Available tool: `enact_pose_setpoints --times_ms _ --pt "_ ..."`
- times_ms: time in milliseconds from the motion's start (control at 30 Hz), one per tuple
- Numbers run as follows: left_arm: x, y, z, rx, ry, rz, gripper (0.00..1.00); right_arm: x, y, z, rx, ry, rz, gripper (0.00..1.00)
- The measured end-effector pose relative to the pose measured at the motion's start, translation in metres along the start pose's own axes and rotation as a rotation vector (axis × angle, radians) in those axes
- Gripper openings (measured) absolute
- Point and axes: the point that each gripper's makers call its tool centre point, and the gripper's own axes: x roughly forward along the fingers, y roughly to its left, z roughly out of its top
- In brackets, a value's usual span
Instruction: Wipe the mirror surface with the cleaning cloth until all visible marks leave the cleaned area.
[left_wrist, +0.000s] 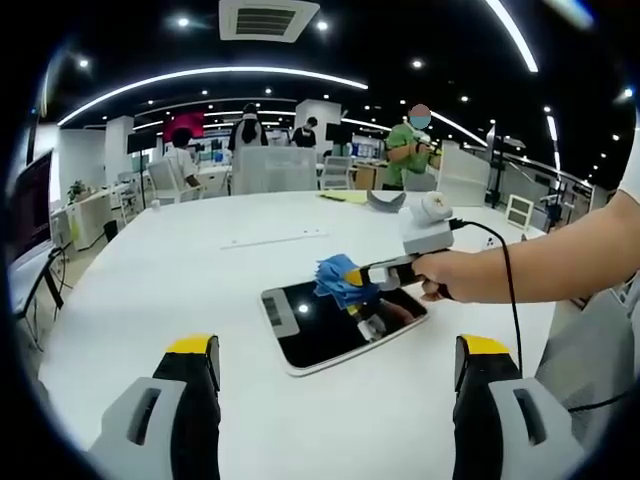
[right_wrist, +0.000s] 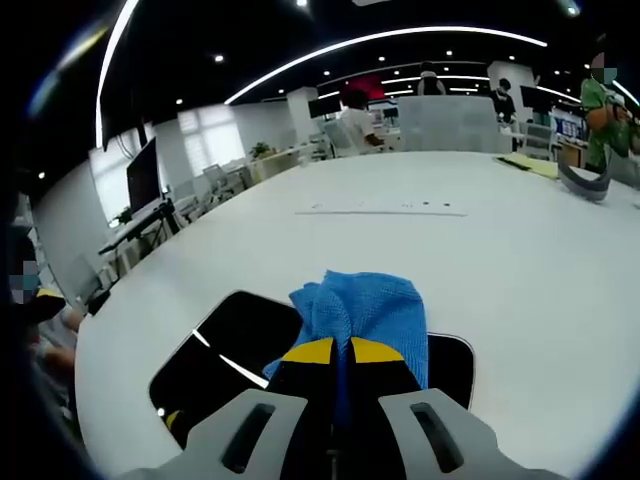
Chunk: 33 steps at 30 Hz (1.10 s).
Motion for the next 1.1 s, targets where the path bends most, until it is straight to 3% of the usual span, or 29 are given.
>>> enact_pose_setpoints --times_ms 467,1100 --pt "0.001 -0.002 0.001 0.005 0.000 -0.005 0.99 0.002 -0.027 0.000 0.018 -0.002 -0.025 0.00" --pt "0.003 -0.003 0.000 0.004 0.004 -0.008 0.98 -0.003 -0.036 -0.001 0.036 -0.014 -0.040 0.00"
